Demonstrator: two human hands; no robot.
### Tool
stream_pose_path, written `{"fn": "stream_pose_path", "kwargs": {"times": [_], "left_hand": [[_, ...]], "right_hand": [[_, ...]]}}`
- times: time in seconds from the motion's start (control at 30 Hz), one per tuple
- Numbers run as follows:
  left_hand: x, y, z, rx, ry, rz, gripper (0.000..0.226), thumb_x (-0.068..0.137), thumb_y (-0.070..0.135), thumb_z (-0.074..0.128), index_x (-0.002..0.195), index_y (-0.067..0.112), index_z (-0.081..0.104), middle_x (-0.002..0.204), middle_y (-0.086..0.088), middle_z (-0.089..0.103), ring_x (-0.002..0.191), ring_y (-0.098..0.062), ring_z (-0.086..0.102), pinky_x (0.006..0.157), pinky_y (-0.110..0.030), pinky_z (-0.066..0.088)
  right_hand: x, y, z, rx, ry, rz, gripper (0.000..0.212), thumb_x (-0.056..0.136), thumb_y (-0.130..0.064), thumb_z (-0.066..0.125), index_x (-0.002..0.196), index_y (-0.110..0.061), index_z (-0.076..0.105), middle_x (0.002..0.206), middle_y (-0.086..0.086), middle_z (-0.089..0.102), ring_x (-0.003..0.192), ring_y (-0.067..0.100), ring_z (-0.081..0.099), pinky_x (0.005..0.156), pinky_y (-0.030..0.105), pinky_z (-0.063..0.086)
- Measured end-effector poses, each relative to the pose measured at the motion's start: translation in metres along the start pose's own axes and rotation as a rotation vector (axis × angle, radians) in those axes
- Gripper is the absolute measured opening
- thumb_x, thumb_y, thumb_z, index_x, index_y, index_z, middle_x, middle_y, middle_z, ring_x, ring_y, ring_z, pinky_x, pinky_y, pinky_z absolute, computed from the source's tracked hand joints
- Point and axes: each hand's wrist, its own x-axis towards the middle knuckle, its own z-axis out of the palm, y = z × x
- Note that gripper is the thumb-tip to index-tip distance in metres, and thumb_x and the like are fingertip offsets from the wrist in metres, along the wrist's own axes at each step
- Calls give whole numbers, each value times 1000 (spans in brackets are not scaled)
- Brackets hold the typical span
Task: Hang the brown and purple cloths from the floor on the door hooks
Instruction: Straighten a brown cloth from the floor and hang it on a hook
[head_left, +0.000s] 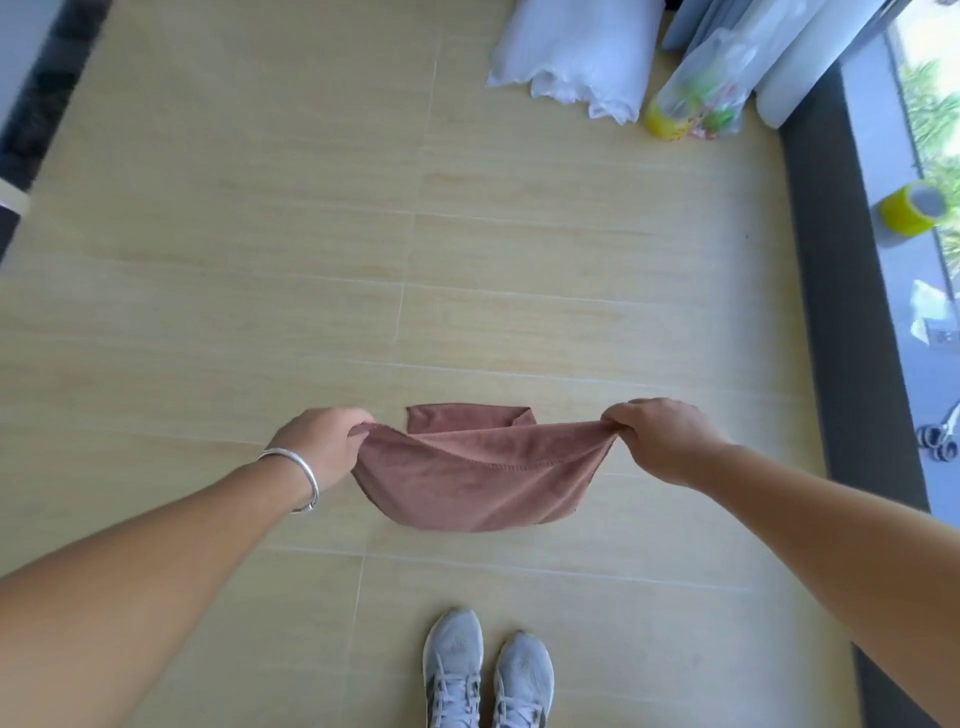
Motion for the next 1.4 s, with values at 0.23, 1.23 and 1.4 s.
{"fn": "stream_pose_path", "kwargs": {"times": [0.23,1.23,1.4], "left_hand": [[30,49,-148,-92,236,27,18,96,23,47,89,30,62,90,-3,67,85,-29,59,77,-36,50],[-87,40,-100,196,-93,399,26,88,23,44,93,44,58,84,18,67,76,2,58,61,-18,38],[-95,27,-90,157,-5,478,24,86,25,40,96,36,59,91,16,64,84,-13,55,69,-27,39]], "right_hand": [[26,5,-158,64,241,85,23,83,-13,46,93,-29,60,91,3,66,77,28,56,62,33,46],[-26,-233,7,426,230,-227,35,94,-40,48,125,-26,54,122,-1,58,115,22,50,94,35,41],[-33,-238,24,366,252,-203,24,89,-34,49,96,-16,64,101,1,65,101,24,55,85,31,37]]}}
